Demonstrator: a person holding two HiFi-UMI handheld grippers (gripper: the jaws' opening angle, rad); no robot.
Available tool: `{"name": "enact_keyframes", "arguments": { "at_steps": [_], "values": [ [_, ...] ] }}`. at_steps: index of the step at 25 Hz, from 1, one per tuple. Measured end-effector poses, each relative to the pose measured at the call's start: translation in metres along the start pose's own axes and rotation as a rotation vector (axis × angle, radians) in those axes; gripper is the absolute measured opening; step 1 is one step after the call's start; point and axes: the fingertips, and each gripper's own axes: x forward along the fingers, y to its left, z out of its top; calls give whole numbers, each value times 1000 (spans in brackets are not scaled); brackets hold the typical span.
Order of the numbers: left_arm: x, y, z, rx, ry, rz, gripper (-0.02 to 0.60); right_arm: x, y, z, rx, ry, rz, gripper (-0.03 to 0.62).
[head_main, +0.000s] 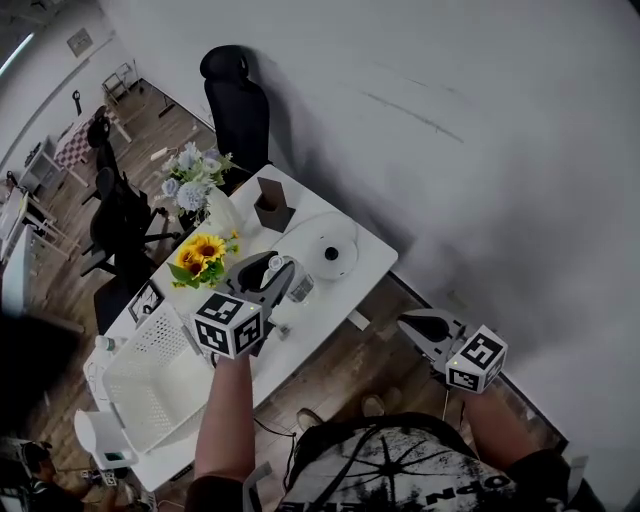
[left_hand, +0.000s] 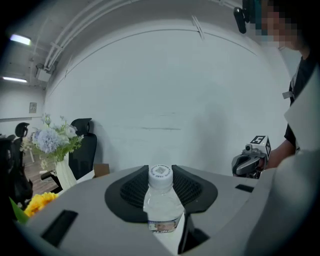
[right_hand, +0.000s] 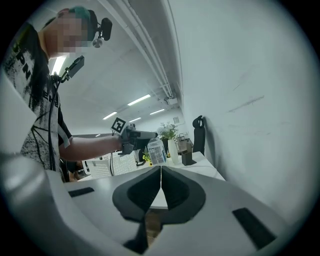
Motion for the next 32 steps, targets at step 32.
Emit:
{"name": "enact_keyframes", "arguments": {
  "at_steps": [32],
  "values": [
    [47, 1, -79, -35, -36, 88, 152, 13, 0, -35, -32, 134, 57, 21]
  ]
}}
